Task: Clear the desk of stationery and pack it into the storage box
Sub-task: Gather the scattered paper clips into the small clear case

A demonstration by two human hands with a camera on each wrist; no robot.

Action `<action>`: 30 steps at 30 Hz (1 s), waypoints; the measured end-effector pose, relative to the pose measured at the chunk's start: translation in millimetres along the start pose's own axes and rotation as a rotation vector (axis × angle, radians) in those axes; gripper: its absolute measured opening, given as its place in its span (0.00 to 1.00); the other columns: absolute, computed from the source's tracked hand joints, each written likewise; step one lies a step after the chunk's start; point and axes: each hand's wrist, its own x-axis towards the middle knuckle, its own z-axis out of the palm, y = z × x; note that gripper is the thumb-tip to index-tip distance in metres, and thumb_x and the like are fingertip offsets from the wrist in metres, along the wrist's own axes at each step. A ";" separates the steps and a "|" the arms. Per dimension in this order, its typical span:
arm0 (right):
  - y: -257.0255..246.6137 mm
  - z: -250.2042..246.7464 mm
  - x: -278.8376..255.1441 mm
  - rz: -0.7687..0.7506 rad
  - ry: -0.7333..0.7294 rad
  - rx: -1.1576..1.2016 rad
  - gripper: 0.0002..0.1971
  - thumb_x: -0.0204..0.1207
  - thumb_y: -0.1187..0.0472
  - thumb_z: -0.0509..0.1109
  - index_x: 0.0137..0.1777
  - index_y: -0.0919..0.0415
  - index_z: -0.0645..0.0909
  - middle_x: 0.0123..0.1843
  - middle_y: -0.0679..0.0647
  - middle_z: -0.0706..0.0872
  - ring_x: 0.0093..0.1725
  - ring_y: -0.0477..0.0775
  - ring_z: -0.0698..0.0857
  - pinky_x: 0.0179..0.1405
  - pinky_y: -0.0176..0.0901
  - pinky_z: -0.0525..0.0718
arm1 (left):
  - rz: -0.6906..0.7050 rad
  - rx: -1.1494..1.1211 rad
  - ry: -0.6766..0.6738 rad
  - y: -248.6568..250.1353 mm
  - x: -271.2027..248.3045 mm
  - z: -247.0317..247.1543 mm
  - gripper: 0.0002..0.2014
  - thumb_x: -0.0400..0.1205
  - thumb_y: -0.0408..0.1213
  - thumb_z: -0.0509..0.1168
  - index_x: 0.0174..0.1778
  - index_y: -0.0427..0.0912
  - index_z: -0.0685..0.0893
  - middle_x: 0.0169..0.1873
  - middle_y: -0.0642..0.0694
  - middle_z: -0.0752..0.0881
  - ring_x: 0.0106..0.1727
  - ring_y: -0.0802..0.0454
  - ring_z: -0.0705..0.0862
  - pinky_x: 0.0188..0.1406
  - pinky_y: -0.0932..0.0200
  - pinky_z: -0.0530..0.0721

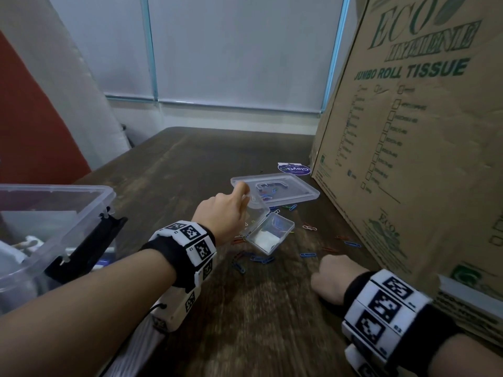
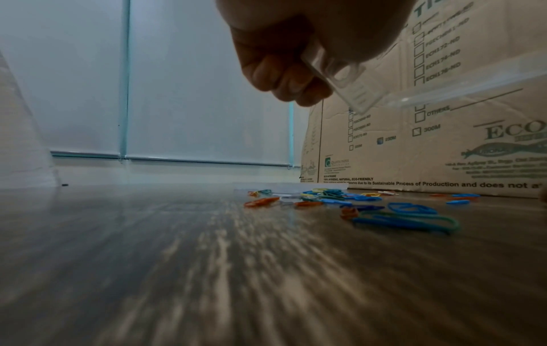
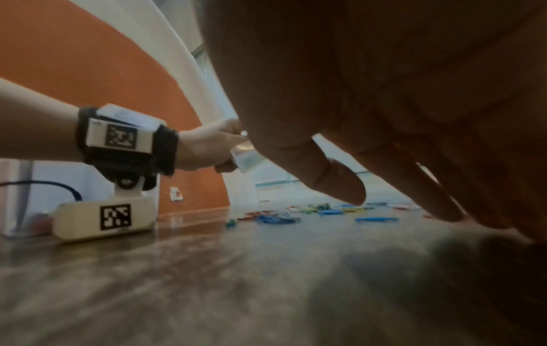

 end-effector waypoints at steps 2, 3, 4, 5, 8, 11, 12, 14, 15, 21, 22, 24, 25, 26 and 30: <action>-2.0 1.1 -3.5 -0.004 0.011 0.033 0.18 0.81 0.56 0.56 0.63 0.66 0.78 0.65 0.60 0.81 0.63 0.59 0.82 0.55 0.41 0.79 | -0.017 -0.015 0.000 -3.3 0.6 0.0 0.14 0.87 0.45 0.46 0.65 0.44 0.67 0.46 0.33 0.86 0.47 0.31 0.84 0.39 0.52 0.72; 0.4 1.4 -5.8 0.004 0.012 0.029 0.18 0.80 0.56 0.56 0.63 0.66 0.78 0.64 0.61 0.81 0.63 0.59 0.82 0.54 0.41 0.78 | -0.026 -0.024 -0.003 -4.6 0.4 -0.1 0.14 0.87 0.45 0.46 0.65 0.45 0.67 0.48 0.33 0.86 0.48 0.31 0.84 0.40 0.51 0.73; 4.6 2.0 -8.1 0.020 0.014 0.017 0.18 0.80 0.56 0.56 0.62 0.66 0.79 0.64 0.61 0.82 0.62 0.59 0.82 0.53 0.41 0.78 | -0.033 -0.033 -0.005 -5.7 -0.2 -0.1 0.14 0.87 0.45 0.46 0.65 0.45 0.67 0.49 0.32 0.86 0.48 0.31 0.84 0.41 0.51 0.73; 10.5 2.9 -10.1 0.038 0.019 0.000 0.18 0.80 0.56 0.56 0.62 0.65 0.79 0.64 0.61 0.82 0.62 0.59 0.82 0.52 0.41 0.78 | -0.034 -0.038 -0.005 -6.3 -0.7 -0.1 0.14 0.87 0.45 0.46 0.65 0.45 0.67 0.49 0.32 0.86 0.49 0.31 0.84 0.41 0.50 0.73; 29.3 1.3 -18.3 0.122 0.002 -0.043 0.16 0.80 0.55 0.57 0.56 0.64 0.81 0.56 0.58 0.82 0.56 0.57 0.83 0.45 0.40 0.77 | -0.016 -0.026 -0.006 -5.4 -3.4 -1.6 0.14 0.88 0.45 0.46 0.66 0.45 0.67 0.49 0.32 0.86 0.48 0.31 0.84 0.39 0.51 0.73; 43.5 -3.5 -26.9 0.193 -0.013 -0.067 0.14 0.81 0.54 0.55 0.41 0.61 0.77 0.43 0.53 0.79 0.47 0.54 0.80 0.38 0.38 0.75 | -0.013 -0.006 -0.017 -4.6 -8.0 -4.7 0.15 0.88 0.45 0.47 0.68 0.45 0.67 0.50 0.31 0.86 0.49 0.31 0.84 0.40 0.51 0.72; 46.6 -4.8 -29.1 0.209 -0.016 -0.084 0.13 0.82 0.53 0.55 0.44 0.61 0.77 0.44 0.53 0.78 0.47 0.54 0.79 0.38 0.38 0.75 | -0.015 -0.004 -0.018 -5.2 -9.5 -5.8 0.15 0.88 0.45 0.47 0.68 0.45 0.67 0.50 0.31 0.86 0.50 0.31 0.84 0.40 0.52 0.72; 51.0 -4.0 -30.8 0.233 -0.039 -0.128 0.15 0.83 0.53 0.55 0.56 0.60 0.79 0.48 0.53 0.78 0.46 0.53 0.78 0.38 0.38 0.74 | -0.021 -0.001 -0.017 -6.5 -13.0 -7.8 0.15 0.88 0.45 0.47 0.67 0.45 0.67 0.51 0.31 0.85 0.50 0.31 0.84 0.41 0.51 0.72; 51.0 -2.4 -31.5 0.242 -0.055 -0.149 0.16 0.83 0.53 0.55 0.59 0.60 0.79 0.47 0.53 0.78 0.45 0.52 0.78 0.36 0.37 0.74 | -0.021 0.001 -0.015 -6.9 -14.5 -8.8 0.15 0.88 0.45 0.47 0.67 0.45 0.67 0.51 0.31 0.85 0.50 0.31 0.84 0.41 0.51 0.73; 16.5 7.3 -31.4 0.113 -0.043 -0.129 0.18 0.80 0.57 0.57 0.63 0.64 0.81 0.48 0.55 0.82 0.48 0.54 0.82 0.41 0.39 0.76 | -0.041 0.021 -0.021 -9.1 -19.4 -12.3 0.16 0.88 0.46 0.47 0.67 0.44 0.66 0.51 0.30 0.85 0.50 0.31 0.84 0.43 0.49 0.76; 7.6 7.7 -30.9 0.051 -0.019 -0.141 0.18 0.80 0.58 0.57 0.62 0.65 0.81 0.50 0.57 0.83 0.50 0.55 0.83 0.45 0.40 0.77 | -0.047 0.021 -0.023 -9.4 -19.4 -12.2 0.16 0.87 0.46 0.47 0.67 0.44 0.66 0.51 0.30 0.85 0.50 0.31 0.84 0.44 0.49 0.76; -10.7 8.3 -26.3 -0.069 -0.003 -0.173 0.18 0.81 0.58 0.57 0.64 0.66 0.80 0.58 0.60 0.84 0.58 0.59 0.84 0.55 0.44 0.81 | -0.056 0.020 -0.027 -10.0 -19.1 -12.4 0.15 0.88 0.46 0.47 0.67 0.44 0.66 0.51 0.30 0.85 0.50 0.31 0.84 0.43 0.49 0.76; -18.9 7.7 -22.3 -0.113 -0.007 -0.177 0.18 0.82 0.58 0.57 0.65 0.66 0.79 0.63 0.60 0.83 0.63 0.59 0.83 0.60 0.46 0.80 | -0.061 0.018 -0.029 -10.4 -19.3 -12.6 0.15 0.88 0.46 0.47 0.66 0.44 0.67 0.51 0.30 0.85 0.50 0.31 0.84 0.43 0.49 0.75; -24.9 7.2 -16.4 -0.136 -0.011 -0.156 0.19 0.82 0.57 0.56 0.67 0.66 0.77 0.67 0.60 0.82 0.66 0.60 0.81 0.63 0.47 0.79 | -0.066 0.015 -0.029 -10.9 -19.1 -12.7 0.15 0.88 0.46 0.47 0.66 0.43 0.67 0.50 0.30 0.85 0.49 0.31 0.84 0.42 0.50 0.74; -25.9 -3.6 11.6 -0.156 0.079 0.012 0.22 0.80 0.57 0.59 0.73 0.61 0.72 0.72 0.59 0.76 0.70 0.59 0.77 0.66 0.45 0.77 | -0.068 0.011 -0.009 -12.0 -17.9 -12.8 0.13 0.87 0.43 0.48 0.66 0.44 0.66 0.48 0.30 0.85 0.47 0.31 0.84 0.40 0.50 0.73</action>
